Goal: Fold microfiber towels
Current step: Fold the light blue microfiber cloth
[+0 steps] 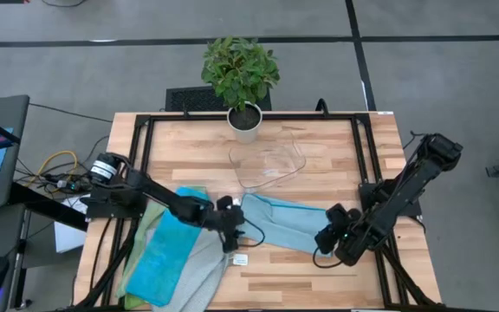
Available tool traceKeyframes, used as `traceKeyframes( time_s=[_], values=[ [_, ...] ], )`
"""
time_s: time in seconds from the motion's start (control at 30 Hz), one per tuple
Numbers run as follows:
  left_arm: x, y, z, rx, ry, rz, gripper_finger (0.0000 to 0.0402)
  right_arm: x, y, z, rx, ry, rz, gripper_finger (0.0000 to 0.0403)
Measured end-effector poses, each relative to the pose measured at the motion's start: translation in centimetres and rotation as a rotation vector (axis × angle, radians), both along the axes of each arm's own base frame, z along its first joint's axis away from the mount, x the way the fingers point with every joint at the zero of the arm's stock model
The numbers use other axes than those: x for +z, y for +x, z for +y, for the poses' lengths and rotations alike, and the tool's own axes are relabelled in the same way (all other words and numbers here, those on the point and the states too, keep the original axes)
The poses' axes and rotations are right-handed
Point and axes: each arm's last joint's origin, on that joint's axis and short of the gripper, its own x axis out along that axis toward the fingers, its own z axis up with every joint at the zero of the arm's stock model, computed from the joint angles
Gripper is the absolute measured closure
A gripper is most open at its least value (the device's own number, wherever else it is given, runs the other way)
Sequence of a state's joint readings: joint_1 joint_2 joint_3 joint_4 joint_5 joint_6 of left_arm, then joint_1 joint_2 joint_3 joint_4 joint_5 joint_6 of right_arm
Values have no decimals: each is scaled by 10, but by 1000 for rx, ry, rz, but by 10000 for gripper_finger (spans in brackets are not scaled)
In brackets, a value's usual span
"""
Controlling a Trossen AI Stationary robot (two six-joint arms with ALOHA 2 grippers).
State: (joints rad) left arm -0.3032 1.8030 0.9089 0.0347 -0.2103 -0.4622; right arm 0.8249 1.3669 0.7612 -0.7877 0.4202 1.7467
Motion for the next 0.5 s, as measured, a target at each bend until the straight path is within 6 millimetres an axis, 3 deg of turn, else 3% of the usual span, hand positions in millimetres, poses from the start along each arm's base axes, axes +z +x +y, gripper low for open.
traceKeyframes(
  time_s=[0.3,0.5],
  values=[
    [-20,-4,-42,10,-256,25,272,-3,6,8,5,49,-46,182],
    [-13,-10,-46,-32,-320,66,288,-3,7,14,20,84,-76,182]
  ],
)
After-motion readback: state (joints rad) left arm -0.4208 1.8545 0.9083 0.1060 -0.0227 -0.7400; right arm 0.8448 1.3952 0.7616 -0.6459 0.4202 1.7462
